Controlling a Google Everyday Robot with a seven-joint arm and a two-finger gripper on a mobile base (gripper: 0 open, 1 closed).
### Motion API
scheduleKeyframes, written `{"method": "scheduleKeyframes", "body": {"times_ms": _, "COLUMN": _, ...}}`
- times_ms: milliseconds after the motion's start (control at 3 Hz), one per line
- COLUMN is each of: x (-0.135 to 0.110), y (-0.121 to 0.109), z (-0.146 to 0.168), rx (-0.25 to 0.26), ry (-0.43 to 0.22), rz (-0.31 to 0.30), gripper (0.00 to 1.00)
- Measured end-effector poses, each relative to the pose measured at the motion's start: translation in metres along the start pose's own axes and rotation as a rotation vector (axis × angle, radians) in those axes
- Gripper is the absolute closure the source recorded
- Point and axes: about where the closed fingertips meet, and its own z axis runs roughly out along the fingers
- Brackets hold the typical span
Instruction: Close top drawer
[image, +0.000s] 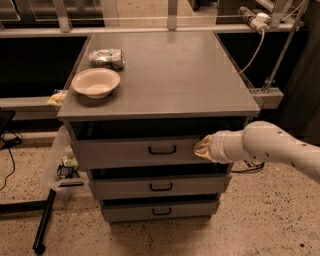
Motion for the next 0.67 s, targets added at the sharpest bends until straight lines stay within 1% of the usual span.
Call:
{"method": "scheduleKeyframes", "body": {"times_ms": 333, "x": -0.0007, "y": -0.0007, "z": 0.0008, "rx": 0.0, "ry": 0.0, "rz": -0.001, "gripper": 1.0}}
{"method": "scheduleKeyframes", "body": {"times_ms": 667, "x": -0.0055, "y": 0.0052, "z": -0.0046, "rx": -0.028, "ry": -0.007, "rz": -0.001, "gripper": 1.0}}
